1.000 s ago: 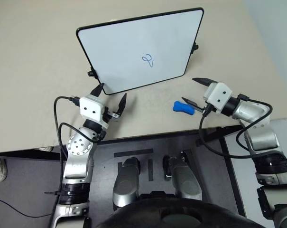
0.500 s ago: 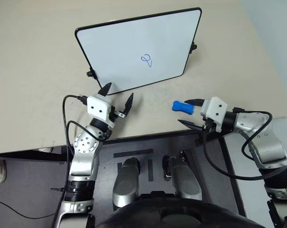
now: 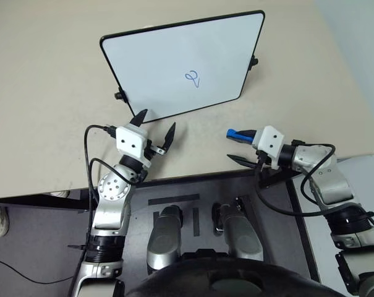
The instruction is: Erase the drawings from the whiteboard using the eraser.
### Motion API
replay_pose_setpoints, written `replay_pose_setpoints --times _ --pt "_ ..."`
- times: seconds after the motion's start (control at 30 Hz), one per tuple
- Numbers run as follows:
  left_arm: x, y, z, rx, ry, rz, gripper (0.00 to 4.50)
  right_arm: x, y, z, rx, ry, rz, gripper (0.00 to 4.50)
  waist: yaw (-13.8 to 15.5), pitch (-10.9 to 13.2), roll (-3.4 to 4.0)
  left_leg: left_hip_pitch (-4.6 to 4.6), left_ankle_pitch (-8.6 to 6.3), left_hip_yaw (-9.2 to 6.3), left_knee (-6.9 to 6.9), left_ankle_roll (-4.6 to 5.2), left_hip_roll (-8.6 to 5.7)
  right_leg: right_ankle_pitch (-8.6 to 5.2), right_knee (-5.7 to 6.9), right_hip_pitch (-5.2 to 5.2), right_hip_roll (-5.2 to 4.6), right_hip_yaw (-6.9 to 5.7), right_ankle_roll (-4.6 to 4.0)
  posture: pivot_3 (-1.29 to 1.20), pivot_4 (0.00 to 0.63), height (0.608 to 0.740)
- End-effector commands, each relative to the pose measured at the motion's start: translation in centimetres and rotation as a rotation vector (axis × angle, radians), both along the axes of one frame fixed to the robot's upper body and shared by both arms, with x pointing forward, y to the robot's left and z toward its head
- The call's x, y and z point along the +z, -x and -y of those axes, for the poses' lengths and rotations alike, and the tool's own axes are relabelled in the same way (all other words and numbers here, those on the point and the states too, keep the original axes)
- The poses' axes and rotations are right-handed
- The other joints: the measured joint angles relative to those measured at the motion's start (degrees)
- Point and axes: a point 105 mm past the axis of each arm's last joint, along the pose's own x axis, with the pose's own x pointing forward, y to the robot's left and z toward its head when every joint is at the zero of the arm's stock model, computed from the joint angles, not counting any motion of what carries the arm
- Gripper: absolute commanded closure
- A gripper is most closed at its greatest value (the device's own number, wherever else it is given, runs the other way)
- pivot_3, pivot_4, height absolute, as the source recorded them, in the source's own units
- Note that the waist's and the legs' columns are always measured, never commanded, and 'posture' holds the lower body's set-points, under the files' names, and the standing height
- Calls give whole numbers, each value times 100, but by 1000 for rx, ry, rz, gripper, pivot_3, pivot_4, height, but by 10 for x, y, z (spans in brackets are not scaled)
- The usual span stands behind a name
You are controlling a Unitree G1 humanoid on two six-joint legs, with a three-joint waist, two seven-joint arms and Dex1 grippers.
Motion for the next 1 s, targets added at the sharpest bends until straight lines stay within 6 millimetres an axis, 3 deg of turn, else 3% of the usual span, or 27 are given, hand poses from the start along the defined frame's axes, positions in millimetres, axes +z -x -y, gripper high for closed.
replay_pose_setpoints --times 0.03,0.1,0.4,0.57,0.7,0.83,1.0 --pt "12 1 1 3 -4 55 137 1 -4 7 -28 15 23 1082 0 0 0 0 0 0 0 0 0 0 0 1 0 0 0 0 150 740" --pt "12 0 1 0 -4 55 124 1 -5 8 -35 14 26 1452 1 0 0 0 0 0 0 0 0 0 -1 2 0 0 0 0 150 740" --pt "14 -2 3 -9 -4 62 124 5 -12 9 -60 20 82 4481 2 0 -1 1 0 0 0 0 0 0 -1 3 -1 0 0 0 150 740" --pt "14 -2 2 -6 -6 65 124 11 -14 6 -49 31 127 4481 0 0 -1 3 2 0 1 1 0 3 0 3 -1 0 -3 0 150 740" --pt "13 3 -1 -20 -9 55 124 34 -17 -8 -11 -1 219 4481 -9 0 0 3 5 0 1 2 0 4 0 2 -1 0 -1 0 150 740" --pt "11 4 -10 -9 -31 45 124 84 -19 -53 134 -82 441 4481 -79 1 1 3 4 0 -2 -1 4 7 2 -11 4 1 -6 0 150 740" --pt "22 -2 -6 -11 -28 65 124 111 -37 -81 209 -51 678 4481 -57 0 1 2 5 -11 -4 -3 10 16 6 -19 11 -1 -21 0 150 740"
